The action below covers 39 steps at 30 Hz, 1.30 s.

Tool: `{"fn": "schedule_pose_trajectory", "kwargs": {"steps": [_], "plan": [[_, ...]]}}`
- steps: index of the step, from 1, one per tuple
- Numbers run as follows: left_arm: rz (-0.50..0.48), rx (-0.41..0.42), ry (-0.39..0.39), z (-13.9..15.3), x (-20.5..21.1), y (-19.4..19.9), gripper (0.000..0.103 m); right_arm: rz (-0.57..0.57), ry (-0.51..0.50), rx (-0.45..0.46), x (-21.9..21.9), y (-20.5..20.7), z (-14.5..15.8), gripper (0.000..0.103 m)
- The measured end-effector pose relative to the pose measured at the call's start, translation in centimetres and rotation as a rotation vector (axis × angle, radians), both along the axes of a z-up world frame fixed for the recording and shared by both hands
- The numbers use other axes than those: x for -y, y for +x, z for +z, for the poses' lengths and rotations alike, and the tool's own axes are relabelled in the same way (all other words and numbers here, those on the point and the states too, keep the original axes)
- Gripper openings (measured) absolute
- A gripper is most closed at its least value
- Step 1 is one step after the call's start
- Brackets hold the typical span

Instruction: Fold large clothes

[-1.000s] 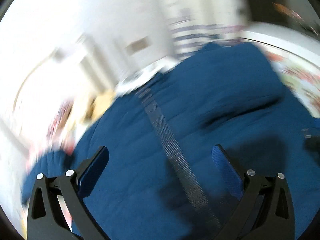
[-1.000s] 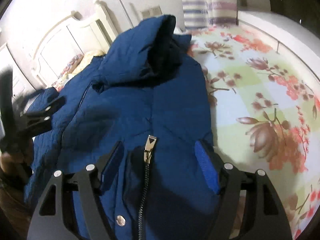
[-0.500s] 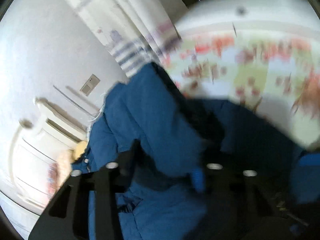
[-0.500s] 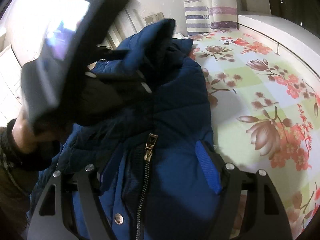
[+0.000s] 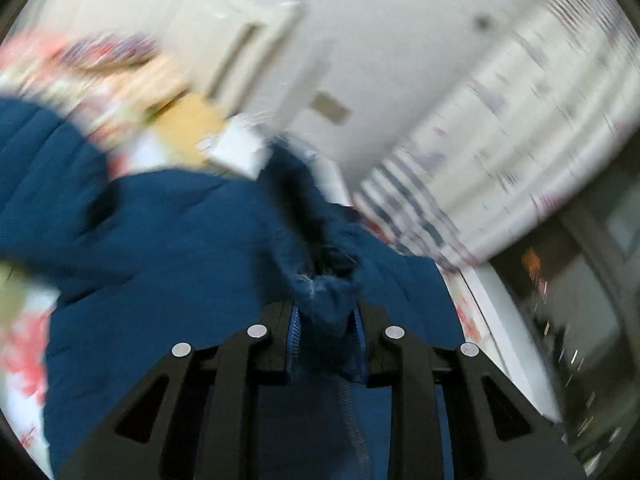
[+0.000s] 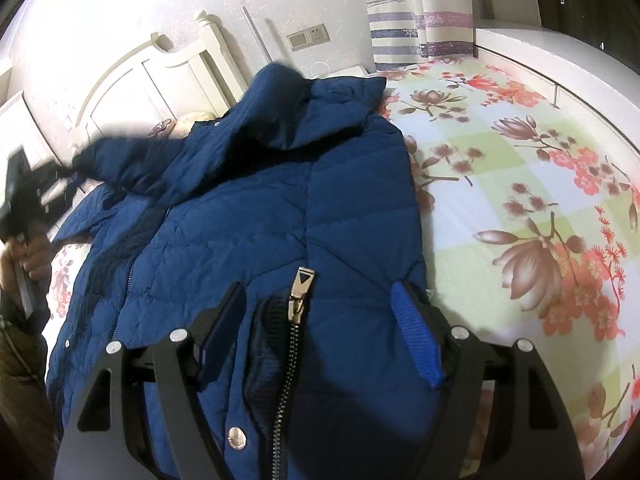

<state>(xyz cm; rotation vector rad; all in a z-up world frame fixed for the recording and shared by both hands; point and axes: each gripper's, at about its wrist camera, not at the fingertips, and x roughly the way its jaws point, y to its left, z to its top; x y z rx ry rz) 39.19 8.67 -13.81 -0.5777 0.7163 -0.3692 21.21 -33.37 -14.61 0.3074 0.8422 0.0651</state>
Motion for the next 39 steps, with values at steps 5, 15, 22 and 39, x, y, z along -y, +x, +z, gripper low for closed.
{"fn": "schedule_pose_trajectory", "kwargs": {"steps": [5, 15, 22, 39], "plan": [[0.056, -0.136, -0.094, -4.5, -5.6, -0.4, 0.024, -0.006, -0.041, -0.011, -0.7, 0.0, 0.3, 0.074], [0.065, 0.030, -0.037, -3.6, -4.9, -3.5, 0.023, -0.096, -0.186, 0.058, -0.7, 4.7, 5.5, 0.074], [0.059, 0.000, -0.060, -5.6, -6.7, -4.0, 0.023, -0.176, -0.308, -0.031, -0.6, 15.0, 4.2, 0.072], [0.183, 0.198, -0.026, -2.5, -7.8, -7.3, 0.024, -0.089, -0.394, 0.036, -4.5, 17.0, 3.2, 0.071]]}}
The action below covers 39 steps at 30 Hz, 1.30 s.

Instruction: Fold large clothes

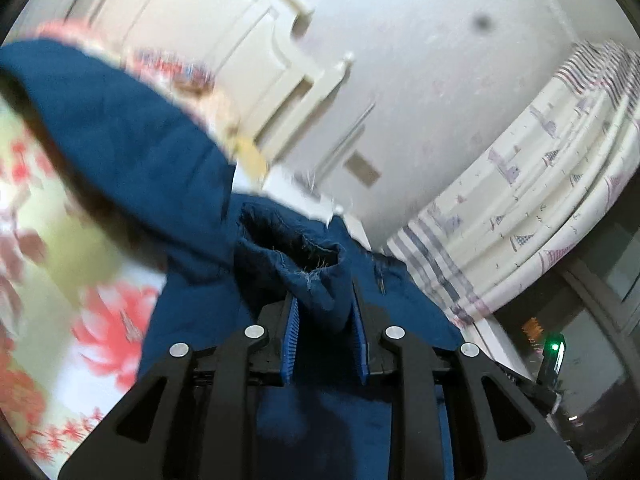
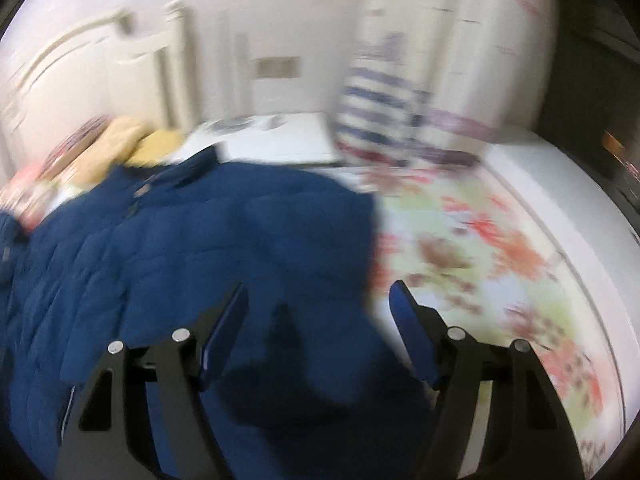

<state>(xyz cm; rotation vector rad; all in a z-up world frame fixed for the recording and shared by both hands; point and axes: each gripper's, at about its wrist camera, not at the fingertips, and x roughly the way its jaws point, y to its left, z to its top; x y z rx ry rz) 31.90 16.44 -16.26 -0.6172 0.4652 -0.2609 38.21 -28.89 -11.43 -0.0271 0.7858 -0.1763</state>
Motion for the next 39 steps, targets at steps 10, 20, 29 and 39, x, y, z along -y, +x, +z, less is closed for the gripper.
{"fn": "schedule_pose_trajectory", "kwargs": {"steps": [10, 20, 29, 39], "plan": [[-0.147, -0.231, 0.124, -2.0, 3.4, 3.0, 0.033, -0.039, 0.042, -0.145, 2.4, 1.7, -3.7, 0.072], [-0.171, -0.304, 0.064, -4.1, 2.7, 4.3, 0.036, -0.013, -0.015, -0.098, 6.7, -4.4, -0.6, 0.070], [-0.215, -0.277, 0.101, -4.0, 4.0, 4.0, 0.069, 0.003, -0.179, -0.139, 3.5, -1.8, -3.0, 0.071], [-0.177, -0.242, 0.030, -4.0, 2.5, 3.4, 0.069, -0.165, 0.061, -0.085, 8.3, -1.8, -3.3, 0.072]]}}
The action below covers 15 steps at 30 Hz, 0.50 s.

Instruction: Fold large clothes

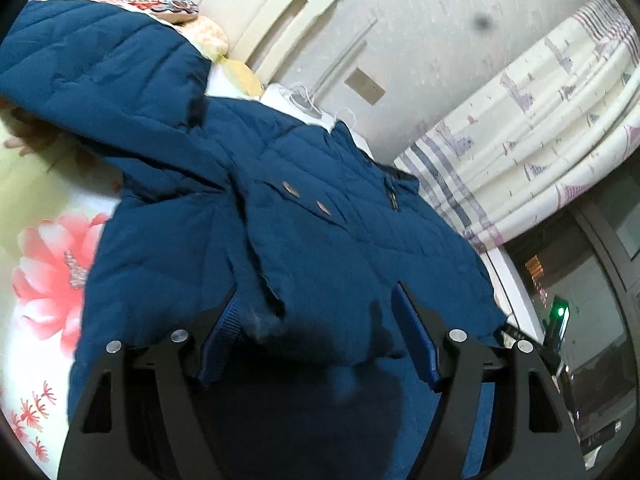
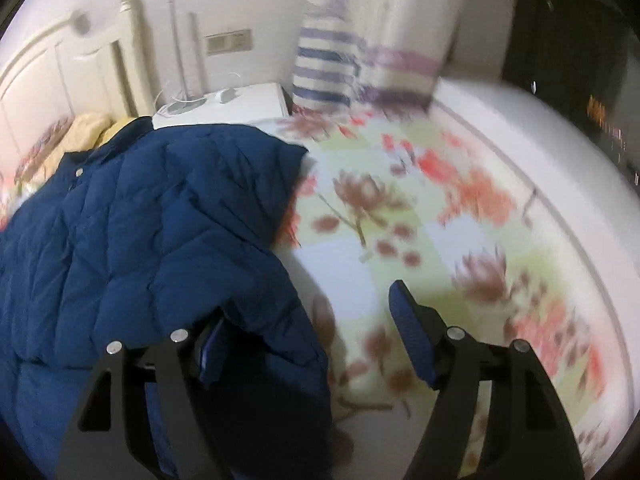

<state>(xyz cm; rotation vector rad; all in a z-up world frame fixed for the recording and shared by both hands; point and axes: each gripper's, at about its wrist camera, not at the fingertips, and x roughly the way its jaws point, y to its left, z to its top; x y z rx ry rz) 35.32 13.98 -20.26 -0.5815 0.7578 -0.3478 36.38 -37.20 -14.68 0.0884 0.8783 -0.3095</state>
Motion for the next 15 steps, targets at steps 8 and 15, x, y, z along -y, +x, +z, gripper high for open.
{"fn": "schedule_pose_trajectory", "kwargs": {"steps": [8, 15], "plan": [[0.036, 0.024, -0.017, 0.3, -0.8, -0.1, 0.069, 0.060, 0.030, -0.039, -0.3, -2.1, 1.6, 0.073], [0.037, 0.025, -0.001, 0.3, -0.5, 0.2, 0.070, 0.219, -0.028, 0.127, -5.6, -0.7, 5.5, 0.055]]}}
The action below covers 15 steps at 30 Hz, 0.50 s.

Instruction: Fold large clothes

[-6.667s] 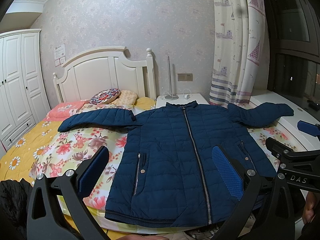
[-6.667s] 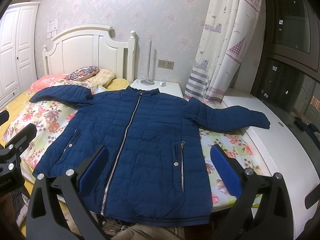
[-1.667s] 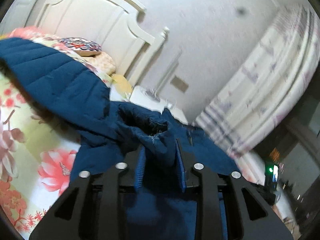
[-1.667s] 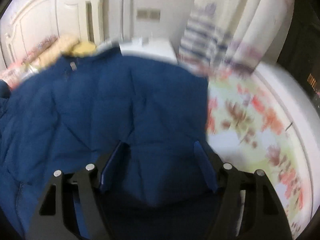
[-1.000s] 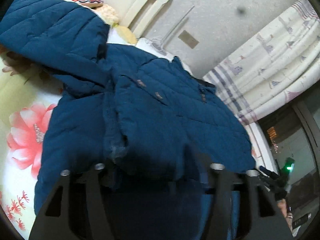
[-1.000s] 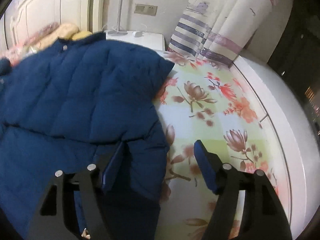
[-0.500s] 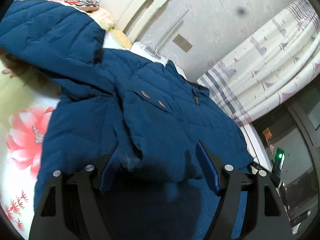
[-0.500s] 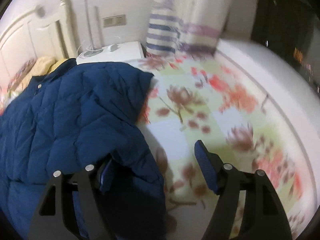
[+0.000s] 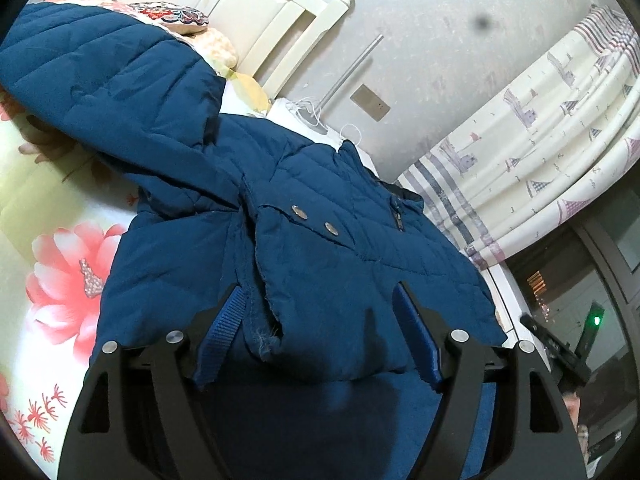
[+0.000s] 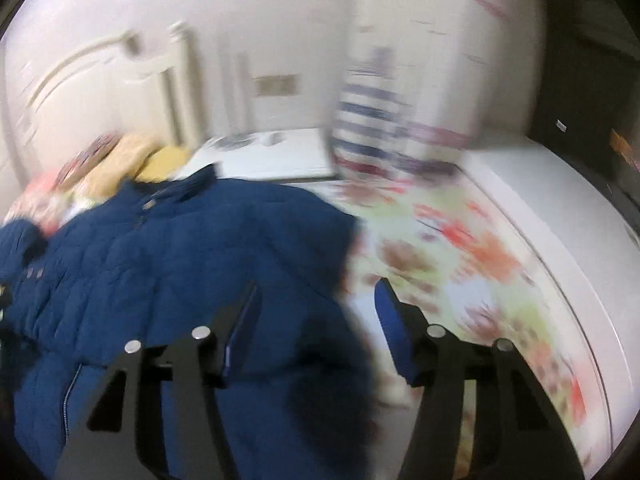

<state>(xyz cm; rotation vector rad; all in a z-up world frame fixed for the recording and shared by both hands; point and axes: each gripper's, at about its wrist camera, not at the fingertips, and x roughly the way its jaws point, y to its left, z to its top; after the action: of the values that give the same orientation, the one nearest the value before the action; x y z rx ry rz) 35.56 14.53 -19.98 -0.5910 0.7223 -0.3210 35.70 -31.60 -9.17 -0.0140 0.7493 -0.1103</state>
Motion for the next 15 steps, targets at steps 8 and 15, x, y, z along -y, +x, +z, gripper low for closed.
{"fn": "schedule_pose_trajectory", "kwargs": {"steps": [8, 15], "plan": [[0.049, 0.148, 0.107, 5.6, 0.9, -1.5, 0.075, 0.039, 0.082, -0.153, -0.3, 3.1, -5.7, 0.035], [-0.098, 0.046, 0.302, 5.0, 7.0, 3.9, 0.085, 0.056, 0.091, -0.149, -0.2, 3.2, -5.8, 0.035]]}}
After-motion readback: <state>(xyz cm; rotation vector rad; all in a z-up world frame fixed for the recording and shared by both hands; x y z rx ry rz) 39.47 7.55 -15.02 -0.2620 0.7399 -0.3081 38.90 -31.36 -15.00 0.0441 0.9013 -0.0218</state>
